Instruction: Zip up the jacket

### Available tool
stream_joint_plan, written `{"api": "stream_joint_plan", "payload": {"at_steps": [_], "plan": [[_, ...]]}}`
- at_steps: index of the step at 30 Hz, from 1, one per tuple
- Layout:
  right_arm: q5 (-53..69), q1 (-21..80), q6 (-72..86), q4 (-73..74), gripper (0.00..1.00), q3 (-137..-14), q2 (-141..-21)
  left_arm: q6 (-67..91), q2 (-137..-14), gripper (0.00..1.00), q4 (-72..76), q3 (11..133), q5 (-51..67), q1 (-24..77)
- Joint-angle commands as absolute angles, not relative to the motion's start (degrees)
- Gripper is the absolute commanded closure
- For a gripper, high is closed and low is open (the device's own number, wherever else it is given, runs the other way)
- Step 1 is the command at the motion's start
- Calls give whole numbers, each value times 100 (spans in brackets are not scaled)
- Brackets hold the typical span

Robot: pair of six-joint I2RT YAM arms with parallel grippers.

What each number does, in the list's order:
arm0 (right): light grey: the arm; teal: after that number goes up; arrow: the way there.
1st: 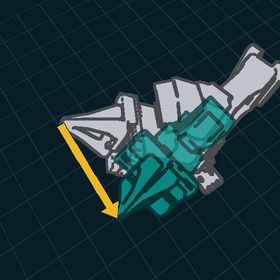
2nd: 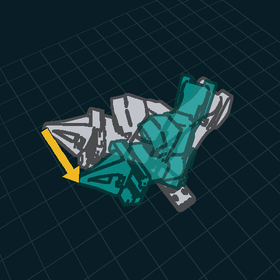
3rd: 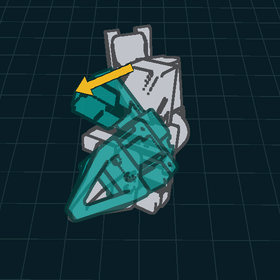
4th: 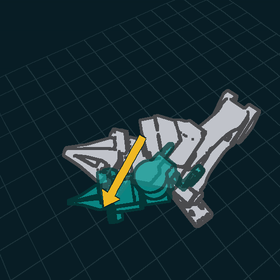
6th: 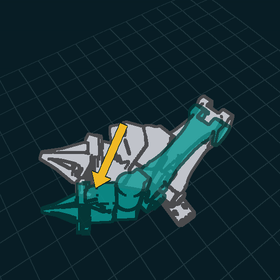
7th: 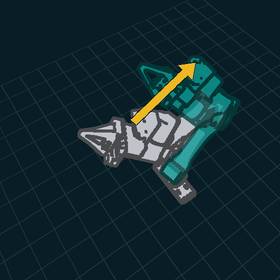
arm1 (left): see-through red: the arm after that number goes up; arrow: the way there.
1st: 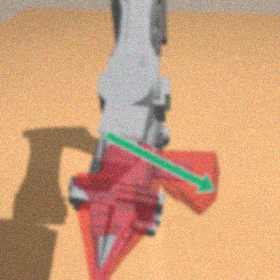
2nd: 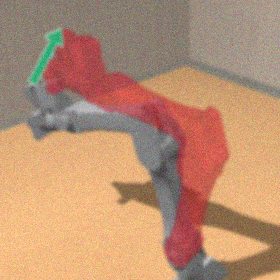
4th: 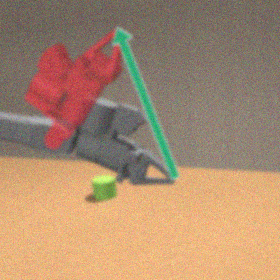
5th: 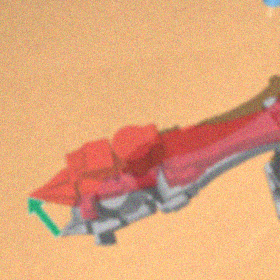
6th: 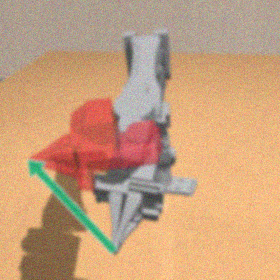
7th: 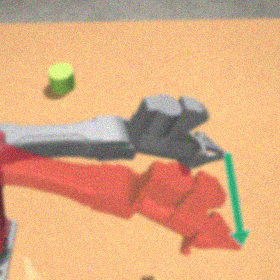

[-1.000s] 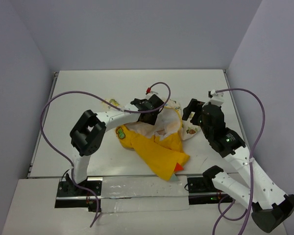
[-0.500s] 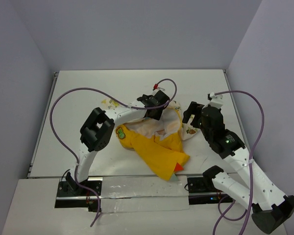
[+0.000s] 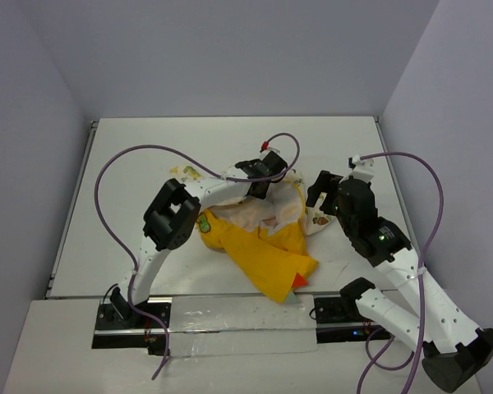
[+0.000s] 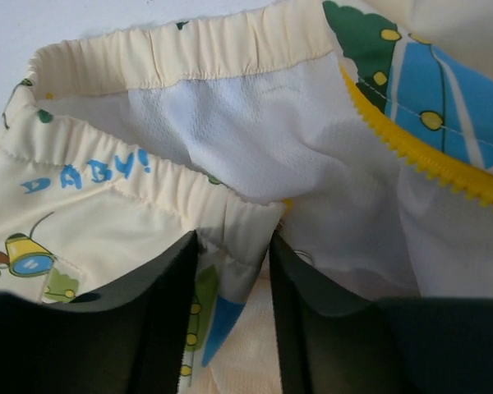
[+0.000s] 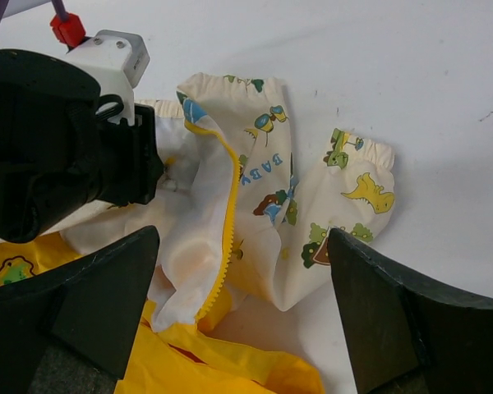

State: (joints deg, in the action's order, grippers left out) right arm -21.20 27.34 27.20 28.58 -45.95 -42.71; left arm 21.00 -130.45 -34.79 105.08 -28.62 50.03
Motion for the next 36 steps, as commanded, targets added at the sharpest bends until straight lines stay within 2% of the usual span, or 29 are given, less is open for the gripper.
{"api": "stream_joint_plan", "payload": {"at_steps": [1, 3, 5, 7, 13, 16, 20, 25, 36], "plan": [[-2087, 2698, 2733, 2848, 10, -4723, -4168, 2230, -12806, 59, -3280, 10547, -2581, 4901], [-2087, 2702, 2728, 2856, 10, -4725, -4147, 2261, -12748, 72, -3287, 10527, -2503, 4849], [-2097, 2707, 2697, 2856, 10, -4737, -4136, 2350, -12617, 92, -3318, 10493, -2186, 4695], [-2022, 2711, 2629, 2815, 10, -4755, -4203, 2602, -12176, 97, -3294, 10295, -1787, 4416], [-1302, 2707, 2221, 2657, 10, -4969, -4782, 3102, -10581, 94, -2598, 9025, -336, 3677], [-806, 2716, 1971, 2443, 10, -5228, -5475, 3308, -9737, 93, -2049, 8174, 313, 3364], [-515, 2804, 1444, 2421, 12, -5808, -6539, 3526, -9324, 92, -1842, 7712, 884, 3180], [-636, 2859, 974, 2807, 12, -6901, -7694, 3547, -9313, 94, -1818, 7495, 996, 3170], [369, 3032, 216, 3547, 10, -9063, -10089, 3744, -8939, 92, -1591, 6671, 1032, 3002]]}}
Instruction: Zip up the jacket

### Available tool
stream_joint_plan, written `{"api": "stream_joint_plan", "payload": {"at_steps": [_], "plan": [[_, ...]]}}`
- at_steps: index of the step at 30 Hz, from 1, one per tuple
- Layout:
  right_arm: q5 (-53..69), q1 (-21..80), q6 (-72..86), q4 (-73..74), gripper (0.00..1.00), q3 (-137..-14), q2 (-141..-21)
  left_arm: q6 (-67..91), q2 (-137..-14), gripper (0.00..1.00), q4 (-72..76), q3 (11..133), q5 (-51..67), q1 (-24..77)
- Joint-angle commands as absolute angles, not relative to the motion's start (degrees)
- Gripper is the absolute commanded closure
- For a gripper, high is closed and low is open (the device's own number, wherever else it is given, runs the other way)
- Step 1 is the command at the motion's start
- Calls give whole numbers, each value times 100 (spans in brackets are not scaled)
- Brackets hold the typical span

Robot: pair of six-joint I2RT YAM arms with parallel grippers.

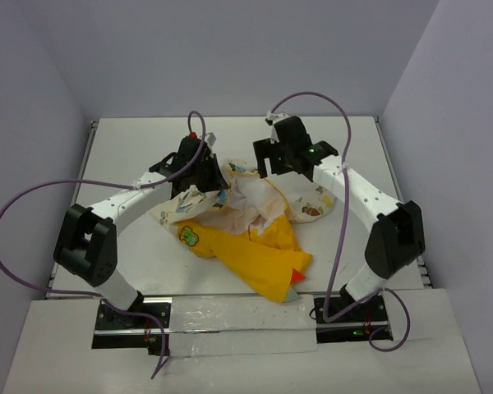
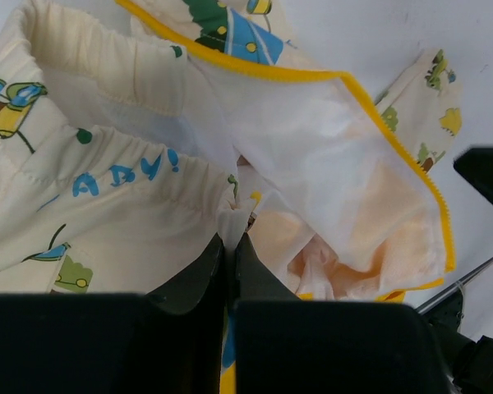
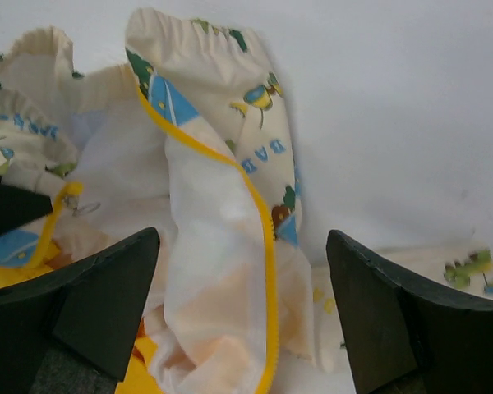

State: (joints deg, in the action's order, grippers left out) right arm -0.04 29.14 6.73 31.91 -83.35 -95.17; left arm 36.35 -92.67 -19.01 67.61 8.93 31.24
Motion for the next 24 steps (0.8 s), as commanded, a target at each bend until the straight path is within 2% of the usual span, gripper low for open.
{"api": "stream_joint_plan", "payload": {"at_steps": [1, 12, 16, 18, 20, 21, 23, 24], "plan": [[415, 3054, 182, 3546, 11, -9181, -10256, 3744, -8900, 92, -1572, 6604, 1043, 2956], [1259, 3355, 23, 3350, 13, -10071, -11577, 3806, -8700, 92, -1344, 6107, 1311, 2688], [944, 3490, -42, 3355, 17, -10425, -11881, 3815, -8647, 92, -1310, 6055, 1353, 2664], [1052, 3516, 55, 3150, 28, -10466, -12025, 3823, -8621, 92, -1310, 6037, 1354, 2655], [986, 3528, 431, 2941, 60, -10416, -12078, 3823, -8593, 92, -1315, 5995, 1368, 2657], [942, 3524, 538, 2838, 72, -10365, -12076, 3819, -8574, 92, -1318, 5981, 1371, 2654], [903, 3524, 709, 2685, 96, -10142, -12033, 3814, -8540, 92, -1339, 5959, 1364, 2643], [809, 3523, 816, 2600, 100, -10038, -11980, 3814, -8521, 92, -1353, 5958, 1371, 2628]]}}
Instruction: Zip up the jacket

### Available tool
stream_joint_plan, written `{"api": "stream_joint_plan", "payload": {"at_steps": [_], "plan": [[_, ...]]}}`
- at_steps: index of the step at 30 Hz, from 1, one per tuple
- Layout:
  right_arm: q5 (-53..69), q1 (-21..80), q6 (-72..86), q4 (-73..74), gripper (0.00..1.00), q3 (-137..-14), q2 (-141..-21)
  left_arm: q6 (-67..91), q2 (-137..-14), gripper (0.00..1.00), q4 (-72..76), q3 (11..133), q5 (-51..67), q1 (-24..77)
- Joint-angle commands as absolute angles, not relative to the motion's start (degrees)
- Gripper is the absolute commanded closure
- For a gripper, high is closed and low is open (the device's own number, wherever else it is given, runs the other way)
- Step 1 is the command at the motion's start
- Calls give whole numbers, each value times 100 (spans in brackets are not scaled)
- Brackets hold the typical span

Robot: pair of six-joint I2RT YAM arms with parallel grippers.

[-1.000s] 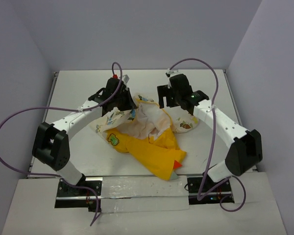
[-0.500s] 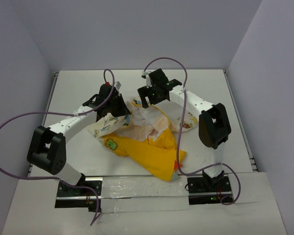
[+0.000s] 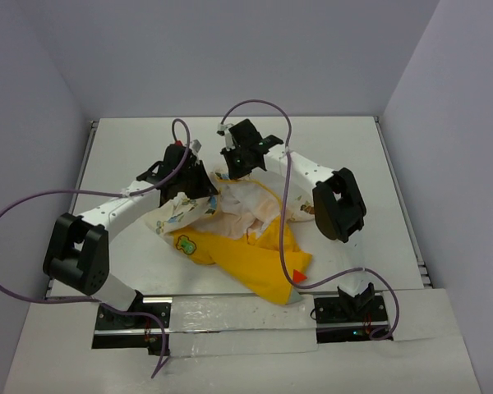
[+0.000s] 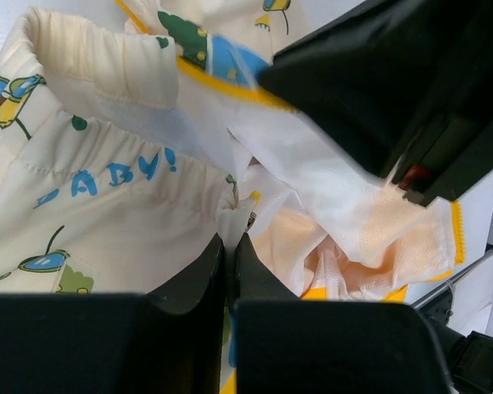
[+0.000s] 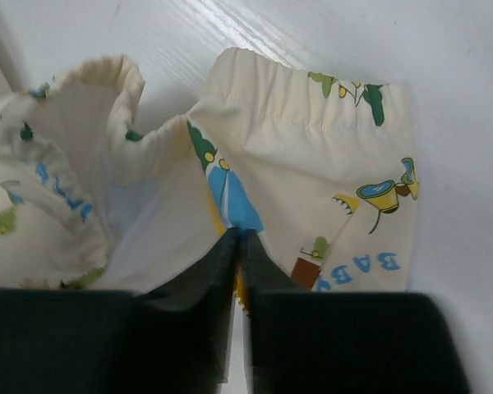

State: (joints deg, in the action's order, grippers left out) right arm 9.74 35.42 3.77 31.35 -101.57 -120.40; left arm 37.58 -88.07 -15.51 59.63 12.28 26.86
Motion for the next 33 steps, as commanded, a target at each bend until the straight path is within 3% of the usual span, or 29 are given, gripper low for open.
{"api": "stream_joint_plan", "payload": {"at_steps": [1, 4, 7, 13, 22, 33], "plan": [[583, 3508, 991, 2520, 100, -9992, -11911, 3813, -8492, 92, -1362, 5948, 1379, 2617], [182, 3281, 1947, 2112, 100, -9187, -11443, 3782, -8344, 91, -1471, 5900, 1497, 2452], [167, 2951, 2688, 962, 100, -7244, -10470, 3775, -7972, 91, -1425, 5641, 1663, 2248], [-633, 2742, 3341, 100, 100, -5458, -9156, 4066, -7433, 90, -895, 4974, 2253, 1796], [-1378, 2544, 3437, -186, 100, -4340, -8094, 4350, -7363, 89, -441, 4757, 2850, 1524], [-801, 1458, 3138, 67, 100, -3537, -7233, 4782, -7281, 89, 423, 4431, 3679, 1207]]}}
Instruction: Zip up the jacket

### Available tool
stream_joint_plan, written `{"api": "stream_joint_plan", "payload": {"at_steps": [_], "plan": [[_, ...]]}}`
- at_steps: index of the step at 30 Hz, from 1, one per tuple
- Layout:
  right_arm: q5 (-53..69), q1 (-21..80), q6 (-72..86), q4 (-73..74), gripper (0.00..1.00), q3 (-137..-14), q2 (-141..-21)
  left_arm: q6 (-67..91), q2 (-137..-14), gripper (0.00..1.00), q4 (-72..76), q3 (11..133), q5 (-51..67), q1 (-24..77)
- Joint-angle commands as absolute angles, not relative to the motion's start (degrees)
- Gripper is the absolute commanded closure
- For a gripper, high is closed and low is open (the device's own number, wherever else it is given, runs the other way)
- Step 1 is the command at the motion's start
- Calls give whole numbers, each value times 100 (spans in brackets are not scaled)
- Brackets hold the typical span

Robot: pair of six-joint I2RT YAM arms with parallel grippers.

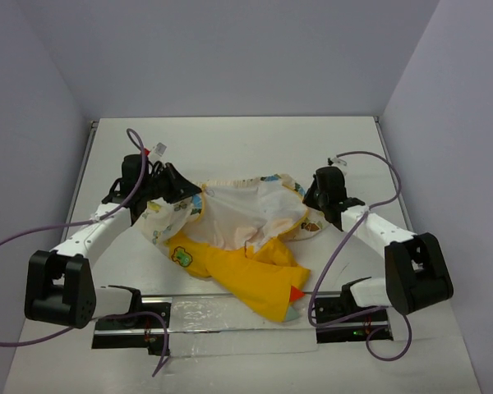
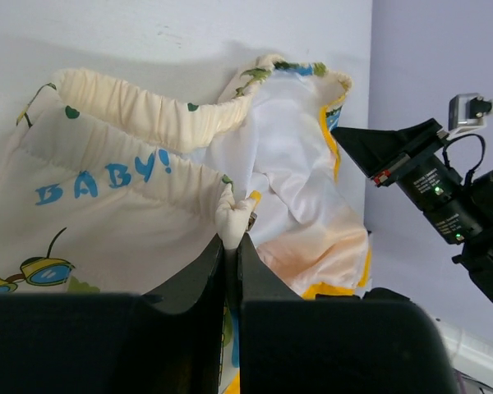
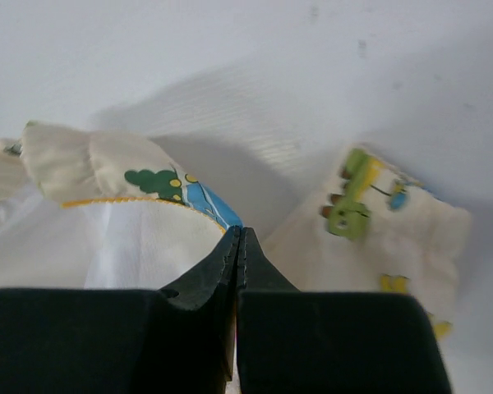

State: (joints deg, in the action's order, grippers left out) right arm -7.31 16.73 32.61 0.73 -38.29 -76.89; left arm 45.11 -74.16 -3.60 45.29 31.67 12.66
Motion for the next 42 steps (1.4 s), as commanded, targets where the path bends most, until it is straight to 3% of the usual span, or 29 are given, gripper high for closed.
{"api": "stream_joint_plan", "payload": {"at_steps": [1, 7, 14, 19, 24, 25, 30, 31, 33, 39, 42], "plan": [[-865, 1396, 3173, 79, 100, -3451, -7176, 4851, -7324, 88, 616, 4374, 3780, 1190], [-1044, 1131, 3298, 130, 100, -3345, -7000, 5667, -7690, 81, 1829, 4077, 4499, 1151], [-853, 932, 3246, 240, 100, -3498, -7118, 5946, -7841, 76, 2030, 4076, 4446, 1125], [-926, 932, 3171, 300, 100, -3437, -6921, 6008, -7889, 99, 2020, 4152, 4356, 1125], [-761, 932, 2900, 426, 100, -3514, -6780, 6046, -7745, 100, 2122, 4053, 4280, 1125], [-705, 932, 2858, 458, 97, -3554, -6726, 6084, -7710, 100, 2194, 4007, 4280, 1125], [-723, 932, 2685, 941, 37, -4023, -6533, 6378, -7699, 100, 2866, 3685, 4388, 1125], [-715, 936, 2668, 1067, 32, -4128, -6434, 6477, -7699, 100, 2997, 3586, 4446, 1125], [-573, 956, 2641, 1150, 27, -4284, -6262, 6625, -7692, 100, 3299, 3449, 4512, 1125], [840, 1827, 1940, 634, 27, -4816, -5879, 6912, -7913, 100, 3493, 3279, 4562, 1125], [1654, 2556, 1799, 238, 14, -5069, -6273, 7080, -7956, 100, 3289, 3263, 4495, 1125]]}}
